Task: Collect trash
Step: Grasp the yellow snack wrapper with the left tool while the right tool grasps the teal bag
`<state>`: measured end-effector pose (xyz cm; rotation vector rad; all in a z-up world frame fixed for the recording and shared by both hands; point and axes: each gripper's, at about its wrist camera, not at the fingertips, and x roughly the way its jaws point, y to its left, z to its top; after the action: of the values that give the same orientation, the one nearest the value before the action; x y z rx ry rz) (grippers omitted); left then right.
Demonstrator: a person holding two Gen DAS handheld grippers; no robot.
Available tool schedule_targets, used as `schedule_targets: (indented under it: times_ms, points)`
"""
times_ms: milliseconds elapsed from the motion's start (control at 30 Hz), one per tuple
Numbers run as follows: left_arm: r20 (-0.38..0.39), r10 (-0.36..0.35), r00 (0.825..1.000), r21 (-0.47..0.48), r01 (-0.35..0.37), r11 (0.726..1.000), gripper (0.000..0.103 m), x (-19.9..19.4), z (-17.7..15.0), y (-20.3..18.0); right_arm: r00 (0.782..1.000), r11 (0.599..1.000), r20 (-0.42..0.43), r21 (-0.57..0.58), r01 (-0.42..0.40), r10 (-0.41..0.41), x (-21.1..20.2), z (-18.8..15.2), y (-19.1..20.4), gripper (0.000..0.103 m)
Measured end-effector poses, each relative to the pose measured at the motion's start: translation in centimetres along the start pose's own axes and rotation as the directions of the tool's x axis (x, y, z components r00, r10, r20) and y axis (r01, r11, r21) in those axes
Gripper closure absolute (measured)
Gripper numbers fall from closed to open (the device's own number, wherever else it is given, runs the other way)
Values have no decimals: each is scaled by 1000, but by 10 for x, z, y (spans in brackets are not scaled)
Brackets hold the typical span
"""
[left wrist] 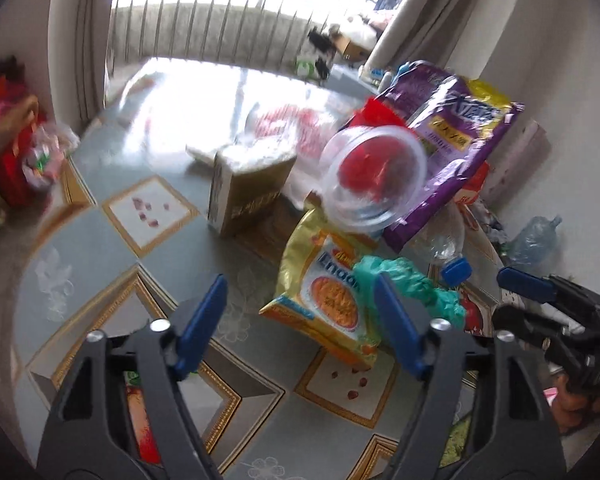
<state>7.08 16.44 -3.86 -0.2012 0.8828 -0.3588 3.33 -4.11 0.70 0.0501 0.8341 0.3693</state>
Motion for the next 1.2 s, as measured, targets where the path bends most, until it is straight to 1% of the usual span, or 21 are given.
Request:
schedule_targets:
  times_ms: [67, 133, 167, 233, 267, 333, 400, 433, 533, 633, 700, 800, 967, 1100, 1200]
  points:
    - [-29, -29, 999, -27, 28, 999, 44, 7, 2, 8, 999, 998, -35, -61, -2, 0, 10, 3, 7, 41]
    - [-62, -53, 997, -43, 50, 998, 53, 15, 3, 14, 998, 995, -62, -104, -6, -1, 18, 6, 12, 41]
    - [-75, -62, 995, -48, 59, 997, 54, 17, 3, 16, 997, 993, -77, -120, -11, 2, 22, 7, 14, 41]
    - [-100, -75, 992, -49, 70, 996, 62, 24, 2, 16, 994, 989, -111, -145, -32, 16, 32, 10, 18, 41]
    - [-113, -78, 991, -50, 73, 996, 63, 28, 3, 16, 992, 987, -123, -155, -34, 15, 36, 10, 19, 41]
    - [-135, -88, 987, -58, 80, 995, 73, 34, 1, 17, 989, 983, -148, -184, -31, 4, 43, 8, 23, 45]
    - [-147, -97, 984, -70, 88, 994, 76, 38, 1, 20, 988, 979, -151, -203, -19, -12, 47, 6, 24, 47]
    - [-146, -100, 984, -76, 89, 993, 78, 38, 1, 22, 988, 978, -153, -210, -13, -20, 48, 5, 25, 50]
    - [-143, -115, 983, -88, 103, 991, 83, 35, 3, 27, 989, 975, -146, -222, -12, -21, 48, 4, 27, 54]
    - [-137, -124, 983, -88, 113, 990, 86, 27, 4, 25, 990, 971, -139, -238, -14, -20, 45, 2, 29, 59]
    - [-134, -118, 984, -78, 108, 991, 86, 18, 1, 26, 991, 971, -132, -237, -30, -2, 43, 2, 31, 61]
    - [-131, -88, 987, -54, 81, 995, 89, 4, -1, 21, 993, 973, -115, -226, -54, 28, 34, -3, 34, 64]
    - [-142, -14, 990, -24, 10, 1000, 89, -20, -6, 10, 993, 977, -79, -185, -106, 92, 9, -15, 29, 65]
    - [-98, 6, 995, -2, -6, 1000, 89, -48, -9, 2, 991, 982, -25, -133, -133, 131, -17, -20, 17, 65]
    - [-43, -3, 999, 38, 4, 999, 89, -67, -2, -17, 987, 987, 56, -68, -146, 150, -46, -25, 2, 65]
